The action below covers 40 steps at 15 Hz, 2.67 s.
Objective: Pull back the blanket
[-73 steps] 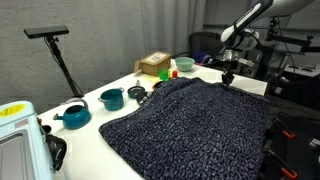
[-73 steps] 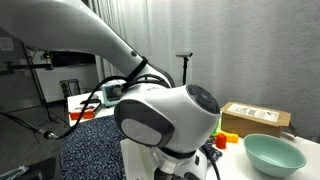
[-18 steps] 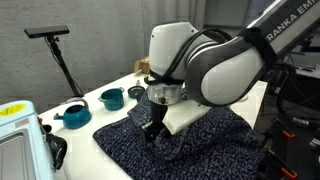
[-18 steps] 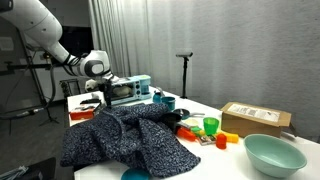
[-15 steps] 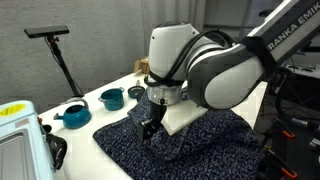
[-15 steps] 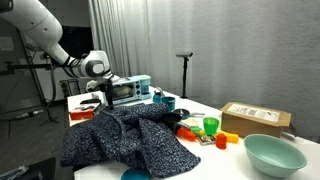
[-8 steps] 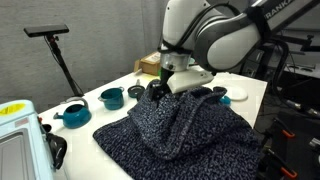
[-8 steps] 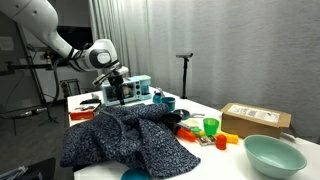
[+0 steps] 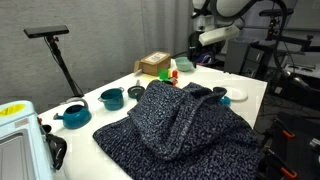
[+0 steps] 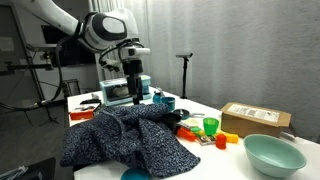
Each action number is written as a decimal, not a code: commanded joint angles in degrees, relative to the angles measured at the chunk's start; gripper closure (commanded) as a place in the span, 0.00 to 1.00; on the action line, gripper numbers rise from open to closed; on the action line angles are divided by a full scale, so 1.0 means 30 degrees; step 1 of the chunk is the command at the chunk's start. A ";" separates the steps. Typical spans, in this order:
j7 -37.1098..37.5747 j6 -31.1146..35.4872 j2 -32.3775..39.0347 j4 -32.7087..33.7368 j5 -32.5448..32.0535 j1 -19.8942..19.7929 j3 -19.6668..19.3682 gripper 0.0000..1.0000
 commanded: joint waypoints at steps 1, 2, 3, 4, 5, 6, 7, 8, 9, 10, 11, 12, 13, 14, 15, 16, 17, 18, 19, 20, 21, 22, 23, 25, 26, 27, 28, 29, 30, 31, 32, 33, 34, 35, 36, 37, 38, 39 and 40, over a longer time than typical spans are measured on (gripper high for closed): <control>-0.4582 -0.1939 0.0626 0.1073 -0.0499 -0.2219 -0.0868 0.00; -0.6140 -0.0619 0.0744 0.0843 -0.0585 -0.2747 -0.1132 0.00; -0.7689 0.0768 0.0775 0.0591 -0.0350 -0.3315 -0.1451 0.00; -0.8858 0.2011 0.1008 0.0439 0.0143 -0.3738 -0.1640 0.00; -0.9596 0.3905 0.1316 0.0099 0.1049 -0.4183 -0.1812 0.00; -1.0493 0.4996 0.1664 -0.0043 0.2717 -0.4613 -0.1889 0.00; -1.1304 0.5534 0.2081 -0.0111 0.4368 -0.4957 -0.1877 0.00; -1.2133 0.5905 0.2430 -0.0151 0.5981 -0.5233 -0.1755 0.00; -1.3076 0.5882 0.2697 -0.0143 0.7563 -0.5523 -0.1574 0.00; -1.3888 0.5778 0.3089 -0.0079 0.9108 -0.5592 -0.1224 0.00; -1.4850 0.5474 0.3267 0.0023 1.0594 -0.5771 -0.0971 0.00; -1.5759 0.4927 0.3434 0.0205 1.1792 -0.5868 -0.0696 0.00; -1.5404 0.4688 0.3605 0.0335 1.1315 -0.5575 -0.0795 0.00; -1.4705 0.5326 0.3321 -0.0202 1.0483 -0.5409 -0.1156 0.00; -1.4777 0.5303 0.3441 -0.0169 1.0678 -0.5386 -0.0991 0.00; -1.4781 0.5299 0.3494 -0.0145 1.0722 -0.5367 -0.0896 0.00; -1.4783 0.5292 0.3501 -0.0127 1.0729 -0.5357 -0.0852 0.00; -1.4783 0.5274 0.3501 -0.0098 1.0729 -0.5360 -0.0854 0.00; -1.4783 0.5255 0.3501 -0.0072 1.0729 -0.5361 -0.0858 0.00; -1.4783 0.5243 0.3501 -0.0060 1.0729 -0.5361 -0.0858 0.00; -1.4784 0.5236 0.3501 -0.0058 1.0729 -0.5361 -0.0859 0.00; -1.4784 0.5233 0.3501 -0.0058 1.0729 -0.5361 -0.0859 0.00; -1.4784 0.5232 0.3501 -0.0058 1.0729 -0.5361 -0.0859 0.00; -1.4784 0.5232 0.3501 -0.0058 1.0729 -0.5361 -0.0859 0.00; -1.4784 0.5232 0.3501 -0.0058 1.0729 -0.5361 -0.0859 0.00; -1.4784 0.5232 0.3501 -0.0058 1.0729 -0.5361 -0.0859 0.00; -1.5251 0.4453 0.3610 0.0121 1.0780 -0.5474 -0.0796 0.00; -1.5491 0.3873 0.3683 0.0201 1.0889 -0.5554 -0.0759 0.00; -1.5760 0.3230 0.3696 0.0258 1.0682 -0.5604 -0.0816 0.00; -1.5946 0.2595 0.3753 0.0313 1.0508 -0.5607 -0.0859 0.00; -1.6357 0.1991 0.3822 0.0374 1.0485 -0.5663 -0.0865 0.00; -1.6683 0.1304 0.3900 0.0483 1.0367 -0.5701 -0.0903 0.00; -1.6998 0.1169 0.3984 0.0426 1.0087 -0.5659 -0.0970 0.00; -1.7955 0.1195 0.4060 0.0319 1.0410 -0.5794 -0.0887 0.00; -1.8984 0.1446 0.4201 0.0172 1.1003 -0.5981 -0.0758 0.00; -1.9942 0.1784 0.4314 -0.0006 1.1387 -0.6114 -0.0671 0.00; -2.0751 0.1794 0.4512 -0.0125 1.1742 -0.6255 -0.0596 0.00; -2.1366 0.1782 0.4642 -0.0187 1.1977 -0.6395 -0.0579 0.00; -2.2003 0.1672 0.4911 -0.0251 1.2451 -0.6540 -0.0448 0.00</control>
